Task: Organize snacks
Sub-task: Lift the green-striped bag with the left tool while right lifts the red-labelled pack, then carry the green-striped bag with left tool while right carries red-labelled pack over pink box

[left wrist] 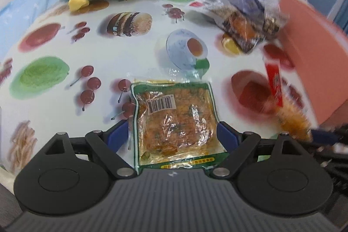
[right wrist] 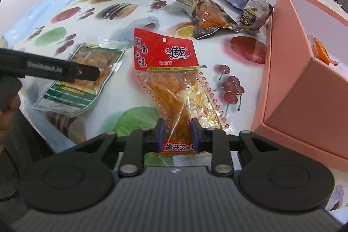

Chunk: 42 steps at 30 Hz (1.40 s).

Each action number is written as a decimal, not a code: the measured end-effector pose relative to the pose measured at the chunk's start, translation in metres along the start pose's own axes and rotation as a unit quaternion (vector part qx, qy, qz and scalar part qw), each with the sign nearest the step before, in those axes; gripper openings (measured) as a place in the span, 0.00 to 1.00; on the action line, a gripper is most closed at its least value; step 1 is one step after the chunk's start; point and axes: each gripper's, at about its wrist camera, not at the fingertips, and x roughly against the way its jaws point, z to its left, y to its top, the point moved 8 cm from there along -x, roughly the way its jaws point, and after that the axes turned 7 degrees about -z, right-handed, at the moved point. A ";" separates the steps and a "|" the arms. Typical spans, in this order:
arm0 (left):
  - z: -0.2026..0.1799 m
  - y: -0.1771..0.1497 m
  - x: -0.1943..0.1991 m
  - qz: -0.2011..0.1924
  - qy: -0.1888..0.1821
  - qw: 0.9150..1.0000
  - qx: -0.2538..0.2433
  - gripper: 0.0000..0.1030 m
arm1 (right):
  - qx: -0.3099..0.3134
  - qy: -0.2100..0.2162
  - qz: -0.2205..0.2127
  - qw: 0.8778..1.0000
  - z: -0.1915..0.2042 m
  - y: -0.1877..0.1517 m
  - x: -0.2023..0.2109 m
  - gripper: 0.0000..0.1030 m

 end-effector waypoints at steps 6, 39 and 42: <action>-0.005 -0.002 -0.001 0.000 0.014 1.000 -0.019 0.80 | -0.005 -0.004 -0.006 1.000 0.001 -0.001 0.000 0.27; -0.050 0.021 0.090 -0.024 -0.114 0.992 0.038 0.12 | -0.158 -0.042 -0.079 0.983 -0.013 0.022 0.096 0.27; -0.057 0.023 0.107 -0.029 -0.125 0.991 0.047 0.10 | -0.167 -0.040 -0.093 0.981 -0.011 0.023 0.117 0.27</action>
